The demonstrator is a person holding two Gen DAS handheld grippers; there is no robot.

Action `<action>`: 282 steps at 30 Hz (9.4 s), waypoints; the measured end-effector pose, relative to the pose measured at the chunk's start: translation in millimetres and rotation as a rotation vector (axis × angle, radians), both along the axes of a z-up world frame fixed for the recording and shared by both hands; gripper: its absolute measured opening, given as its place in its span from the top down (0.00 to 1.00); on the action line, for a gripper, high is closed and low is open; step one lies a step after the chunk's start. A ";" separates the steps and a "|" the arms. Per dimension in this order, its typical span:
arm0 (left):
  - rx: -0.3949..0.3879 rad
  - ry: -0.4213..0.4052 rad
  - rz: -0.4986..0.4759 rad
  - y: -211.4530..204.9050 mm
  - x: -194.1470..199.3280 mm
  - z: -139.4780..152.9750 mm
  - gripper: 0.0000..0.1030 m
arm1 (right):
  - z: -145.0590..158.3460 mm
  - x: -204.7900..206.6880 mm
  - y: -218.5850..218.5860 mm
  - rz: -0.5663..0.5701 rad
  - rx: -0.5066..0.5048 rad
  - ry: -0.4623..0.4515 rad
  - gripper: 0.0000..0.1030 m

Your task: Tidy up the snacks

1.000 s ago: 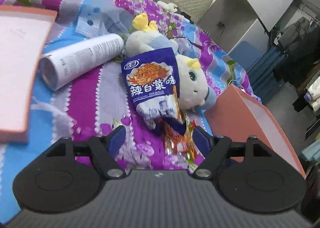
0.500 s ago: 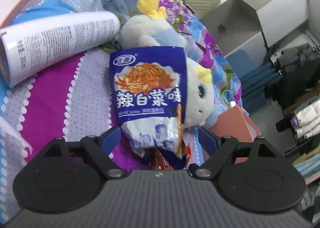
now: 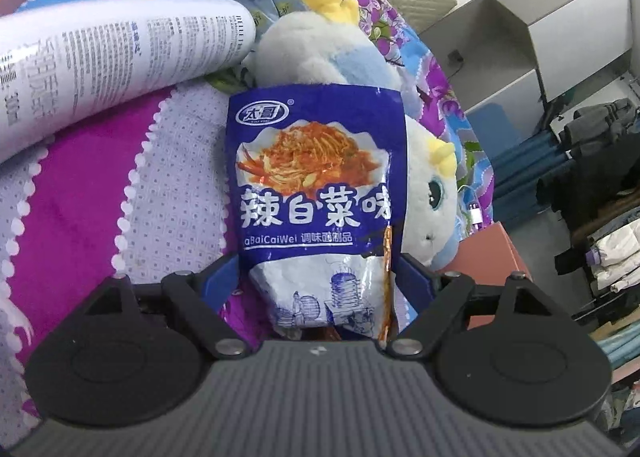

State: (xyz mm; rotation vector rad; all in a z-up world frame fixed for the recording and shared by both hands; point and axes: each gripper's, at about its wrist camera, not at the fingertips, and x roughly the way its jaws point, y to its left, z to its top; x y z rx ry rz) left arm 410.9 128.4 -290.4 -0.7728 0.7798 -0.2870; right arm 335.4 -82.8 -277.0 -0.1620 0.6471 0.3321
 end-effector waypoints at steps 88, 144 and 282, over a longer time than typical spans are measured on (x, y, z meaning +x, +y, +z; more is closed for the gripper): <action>0.432 -0.024 -0.280 -186.8 -359.0 221.0 0.44 | 215.2 -343.7 -171.3 -0.327 0.202 -0.119 0.92; 0.589 -0.163 -0.365 -294.8 -104.6 242.2 0.27 | 186.1 -129.0 -279.9 -0.512 0.226 -0.059 0.52; 0.660 -0.284 -0.125 -168.5 -404.5 295.8 0.03 | 241.0 -356.0 -209.6 -0.448 0.210 -0.238 0.00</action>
